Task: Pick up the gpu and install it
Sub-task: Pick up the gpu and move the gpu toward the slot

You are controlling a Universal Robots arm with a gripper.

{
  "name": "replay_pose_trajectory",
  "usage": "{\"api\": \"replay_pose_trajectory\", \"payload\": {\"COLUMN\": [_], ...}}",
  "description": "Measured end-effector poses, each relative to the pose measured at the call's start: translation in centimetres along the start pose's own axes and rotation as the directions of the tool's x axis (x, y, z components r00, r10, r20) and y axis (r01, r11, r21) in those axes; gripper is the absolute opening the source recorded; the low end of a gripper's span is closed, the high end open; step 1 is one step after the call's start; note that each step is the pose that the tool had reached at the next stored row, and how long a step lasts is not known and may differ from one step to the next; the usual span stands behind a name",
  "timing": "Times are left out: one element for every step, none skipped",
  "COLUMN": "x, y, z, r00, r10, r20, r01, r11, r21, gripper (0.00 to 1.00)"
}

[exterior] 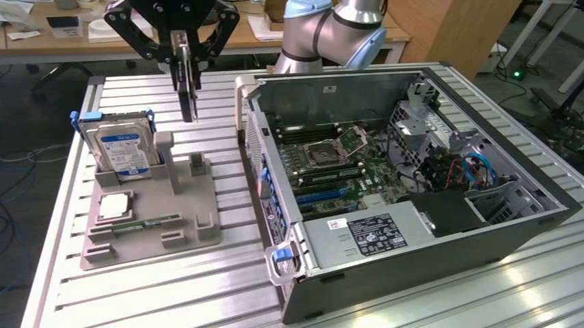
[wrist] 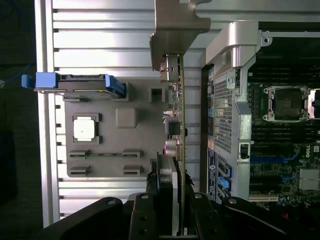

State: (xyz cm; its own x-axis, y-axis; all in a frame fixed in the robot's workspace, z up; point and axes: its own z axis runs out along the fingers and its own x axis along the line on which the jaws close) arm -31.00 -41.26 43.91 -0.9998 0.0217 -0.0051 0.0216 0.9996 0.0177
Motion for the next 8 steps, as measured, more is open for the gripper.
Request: {"api": "replay_pose_trajectory", "payload": {"x": [-0.08, -0.17, -0.25, -0.33, -0.41, -0.49, -0.57, -0.65], "y": [0.00, 0.01, 0.01, 0.01, 0.01, 0.01, 0.01, 0.01], "z": [0.00, 0.01, 0.01, 0.02, 0.02, 0.03, 0.03, 0.04], "r00": [1.0000, 1.0000, 1.0000, 1.0000, 1.0000, 1.0000, 1.0000, 1.0000], "r10": [0.000, 0.000, 0.000, 0.000, 0.000, 0.000, 0.000, 0.000], "r20": [0.0000, -0.0001, 0.0000, 0.0000, -0.0001, -0.0001, -0.0001, -0.0001], "r01": [0.000, 0.000, 0.000, 0.000, 0.000, 0.000, 0.000, 0.000], "r11": [1.0000, 1.0000, 1.0000, 1.0000, 1.0000, 1.0000, 1.0000, 1.0000], "r21": [0.0000, 0.0000, 0.0000, 0.0000, 0.0000, 0.0000, 0.0000, 0.0000], "gripper": [0.28, 0.28, 0.28, 0.28, 0.28, 0.28, 0.28, 0.28]}}
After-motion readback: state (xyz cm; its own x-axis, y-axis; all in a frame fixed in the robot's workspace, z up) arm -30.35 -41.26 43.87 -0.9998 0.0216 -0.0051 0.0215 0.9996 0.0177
